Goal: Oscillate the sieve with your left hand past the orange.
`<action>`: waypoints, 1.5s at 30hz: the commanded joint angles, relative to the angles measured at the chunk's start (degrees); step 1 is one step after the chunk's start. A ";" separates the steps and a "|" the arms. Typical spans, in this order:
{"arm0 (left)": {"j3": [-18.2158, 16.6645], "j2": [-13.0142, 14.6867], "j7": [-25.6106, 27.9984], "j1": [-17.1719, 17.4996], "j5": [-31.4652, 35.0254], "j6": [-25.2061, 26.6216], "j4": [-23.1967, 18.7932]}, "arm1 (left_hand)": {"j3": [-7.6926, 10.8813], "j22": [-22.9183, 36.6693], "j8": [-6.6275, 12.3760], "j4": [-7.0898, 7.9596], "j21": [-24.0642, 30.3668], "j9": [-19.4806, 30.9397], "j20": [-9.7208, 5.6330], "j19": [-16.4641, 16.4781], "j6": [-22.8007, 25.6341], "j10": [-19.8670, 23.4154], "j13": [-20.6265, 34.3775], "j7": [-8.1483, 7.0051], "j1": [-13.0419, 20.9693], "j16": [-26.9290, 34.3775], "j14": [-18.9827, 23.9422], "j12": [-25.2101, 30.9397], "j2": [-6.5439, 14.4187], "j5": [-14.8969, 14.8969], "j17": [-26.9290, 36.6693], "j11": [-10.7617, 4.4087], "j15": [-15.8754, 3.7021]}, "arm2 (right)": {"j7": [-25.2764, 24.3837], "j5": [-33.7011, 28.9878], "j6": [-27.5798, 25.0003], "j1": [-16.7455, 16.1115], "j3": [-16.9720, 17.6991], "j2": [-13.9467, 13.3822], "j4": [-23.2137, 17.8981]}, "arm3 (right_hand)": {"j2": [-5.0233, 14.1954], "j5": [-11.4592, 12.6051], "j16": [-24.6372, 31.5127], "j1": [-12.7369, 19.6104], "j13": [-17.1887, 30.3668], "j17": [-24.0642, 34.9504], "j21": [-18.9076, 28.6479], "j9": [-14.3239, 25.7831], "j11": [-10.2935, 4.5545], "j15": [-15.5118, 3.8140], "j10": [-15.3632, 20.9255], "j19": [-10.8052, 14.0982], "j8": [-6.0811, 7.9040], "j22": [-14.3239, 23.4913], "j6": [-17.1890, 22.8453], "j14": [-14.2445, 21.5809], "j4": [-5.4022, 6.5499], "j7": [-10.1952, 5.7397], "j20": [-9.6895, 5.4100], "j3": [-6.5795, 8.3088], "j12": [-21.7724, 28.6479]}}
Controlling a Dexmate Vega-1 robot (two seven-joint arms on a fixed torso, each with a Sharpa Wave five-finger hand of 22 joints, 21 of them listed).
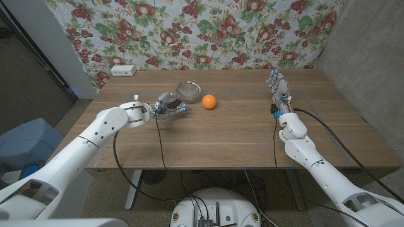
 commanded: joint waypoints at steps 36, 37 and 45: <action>7.07 -3.88 7.89 6.69 43.02 -26.84 -3.25 | -11.22 0.29 1.04 1.02 -30.18 -4.69 2.39 -29.18 -24.34 -34.48 -0.79 -4.65 -0.92 -1.15 -48.08 0.49 4.27 0.32 -1.69 -1.67 8.35 | 0.14 0.04 -0.15 0.85 -0.24 0.41 1.06 | -0.10 -0.33 0.39 -1.66 0.05 -0.13 -1.03 0.14 0.18 0.22 0.30 0.68 0.20 0.28 0.41 -0.06 0.45 0.63 0.21 -0.29 0.36; 6.90 -4.18 7.00 6.84 43.43 -28.33 -2.53 | -11.29 0.29 1.16 1.05 -30.30 -4.70 2.15 -29.15 -24.02 -34.45 -0.80 -4.91 -1.07 -1.11 -48.14 0.55 4.27 0.31 -1.69 -1.93 8.13 | 0.22 0.06 -0.14 0.90 -0.26 0.43 1.15 | -0.10 -0.33 0.38 -1.66 0.05 -0.13 -1.04 0.14 0.23 0.20 0.31 0.67 0.20 0.28 0.40 -0.08 0.45 0.63 0.23 -0.29 0.36; 5.20 -6.27 -1.65 7.68 43.65 -39.60 3.19 | -12.71 0.36 1.41 1.62 -30.72 -4.81 1.04 -25.94 -22.80 -32.94 -0.89 -6.37 -3.67 -0.32 -46.40 1.31 3.92 0.12 -1.72 -4.16 5.91 | 0.32 0.00 -0.24 1.04 -0.41 0.45 1.29 | -0.12 -0.34 0.34 -1.74 0.05 -0.18 -1.11 0.14 0.23 0.25 0.28 0.74 0.19 0.28 0.38 -0.13 0.41 0.73 0.23 -0.30 0.35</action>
